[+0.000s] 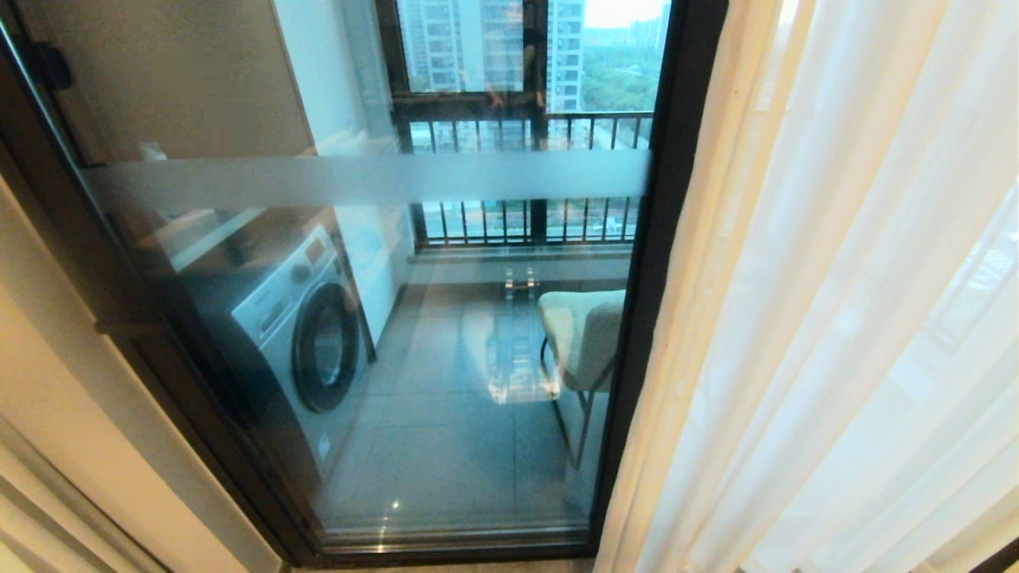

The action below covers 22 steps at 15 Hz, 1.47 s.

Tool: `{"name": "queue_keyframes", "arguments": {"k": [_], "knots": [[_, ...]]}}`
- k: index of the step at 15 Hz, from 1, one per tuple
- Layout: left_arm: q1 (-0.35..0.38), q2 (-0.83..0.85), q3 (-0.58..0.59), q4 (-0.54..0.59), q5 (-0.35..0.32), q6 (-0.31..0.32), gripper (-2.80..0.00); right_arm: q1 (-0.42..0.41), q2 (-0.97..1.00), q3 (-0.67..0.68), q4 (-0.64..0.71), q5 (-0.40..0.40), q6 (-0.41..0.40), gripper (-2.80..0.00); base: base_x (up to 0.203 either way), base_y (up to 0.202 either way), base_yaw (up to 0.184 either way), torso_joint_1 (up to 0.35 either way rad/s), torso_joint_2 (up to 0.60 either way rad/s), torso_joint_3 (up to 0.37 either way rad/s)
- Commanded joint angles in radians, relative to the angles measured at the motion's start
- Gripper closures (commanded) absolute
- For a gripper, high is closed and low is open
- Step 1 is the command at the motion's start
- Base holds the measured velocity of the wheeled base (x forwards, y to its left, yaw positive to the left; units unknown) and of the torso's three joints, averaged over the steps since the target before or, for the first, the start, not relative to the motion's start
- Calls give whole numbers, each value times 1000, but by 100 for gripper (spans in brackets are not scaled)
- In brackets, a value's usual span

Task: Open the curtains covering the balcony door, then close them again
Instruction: Pull the inner curtains open on both sides

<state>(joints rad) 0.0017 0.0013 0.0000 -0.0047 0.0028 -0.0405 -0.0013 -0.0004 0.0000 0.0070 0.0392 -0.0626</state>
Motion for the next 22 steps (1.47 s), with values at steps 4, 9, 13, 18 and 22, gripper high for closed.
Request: {"name": "queue_keyframes", "arguments": {"k": [4,9,13,18,22], "knots": [[0,-1,0,0,0,-1,0,0,0,-2,8,8,-46,0,0,0,0,0,0,0],[0,-1,0,0,0,-1,0,0,1,-24,16,29,-114,0,0,0,0,0,0,0],[0,-1,0,-1,0,-1,0,1,122,-171,19,111,-90,0,0,0,0,0,0,0],[0,-1,0,0,0,-1,0,13,440,-329,-50,276,-62,0,0,0,0,0,0,0],[0,-1,0,-1,0,-1,0,56,780,-441,-255,375,-21,0,0,0,0,0,0,0]]}}
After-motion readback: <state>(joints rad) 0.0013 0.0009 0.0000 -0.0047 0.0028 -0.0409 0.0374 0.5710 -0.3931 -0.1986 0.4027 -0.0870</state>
